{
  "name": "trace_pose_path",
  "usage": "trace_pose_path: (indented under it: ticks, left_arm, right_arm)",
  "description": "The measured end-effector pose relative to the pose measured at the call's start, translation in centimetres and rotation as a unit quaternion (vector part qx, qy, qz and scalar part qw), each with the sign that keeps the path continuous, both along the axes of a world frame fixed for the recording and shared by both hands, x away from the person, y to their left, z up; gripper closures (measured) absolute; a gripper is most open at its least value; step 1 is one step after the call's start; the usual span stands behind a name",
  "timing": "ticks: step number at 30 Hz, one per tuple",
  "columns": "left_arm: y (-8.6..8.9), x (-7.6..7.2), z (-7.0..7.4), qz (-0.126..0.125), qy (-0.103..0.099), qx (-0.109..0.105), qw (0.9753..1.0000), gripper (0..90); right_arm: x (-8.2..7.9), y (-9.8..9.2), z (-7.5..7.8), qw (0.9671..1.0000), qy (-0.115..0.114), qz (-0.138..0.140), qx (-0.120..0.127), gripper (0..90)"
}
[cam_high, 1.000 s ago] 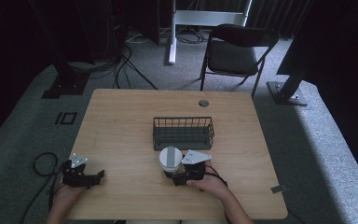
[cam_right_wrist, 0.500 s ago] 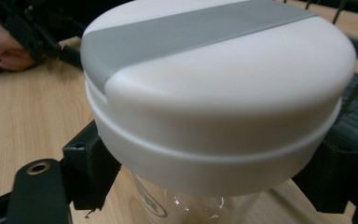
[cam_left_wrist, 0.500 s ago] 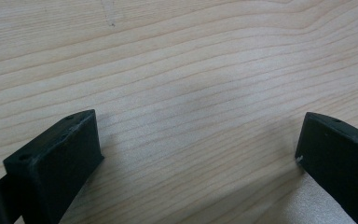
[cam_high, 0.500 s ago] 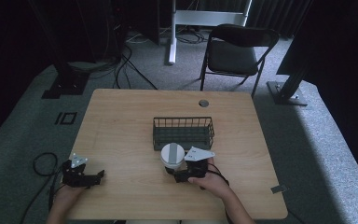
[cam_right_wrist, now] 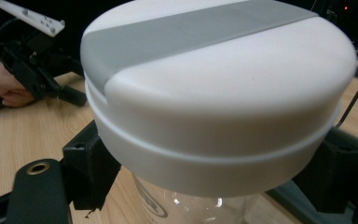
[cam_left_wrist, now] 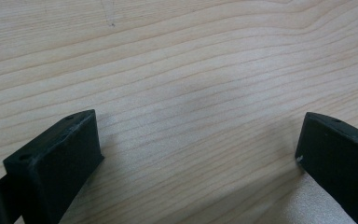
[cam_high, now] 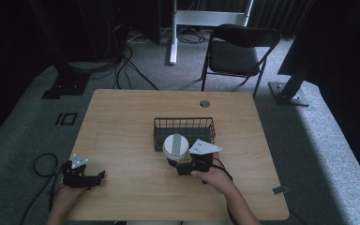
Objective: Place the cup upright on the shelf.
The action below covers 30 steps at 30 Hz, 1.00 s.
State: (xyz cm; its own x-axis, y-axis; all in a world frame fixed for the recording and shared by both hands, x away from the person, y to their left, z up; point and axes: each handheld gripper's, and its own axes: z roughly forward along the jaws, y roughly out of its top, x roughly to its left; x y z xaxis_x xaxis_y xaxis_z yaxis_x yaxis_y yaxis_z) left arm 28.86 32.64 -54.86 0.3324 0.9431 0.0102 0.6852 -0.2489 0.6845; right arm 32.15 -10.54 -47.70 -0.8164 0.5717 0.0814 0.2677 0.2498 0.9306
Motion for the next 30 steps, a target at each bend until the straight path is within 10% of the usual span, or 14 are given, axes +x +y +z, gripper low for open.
trace_pose_path:
  ticks: [15,30]
  left_arm:
    - [0.0,0.0,0.0,0.0,-0.001,0.0,1.0,0.2]
    - [0.0,0.0,0.0,0.0,-0.001,0.0,1.0,0.1]
  right_arm:
    - [1.6,-0.6,3.2,0.9974,-0.03,-0.057,0.031,18.2]
    - [4.2,-1.8,4.7,0.9865,-0.049,-0.153,0.031,18.2]
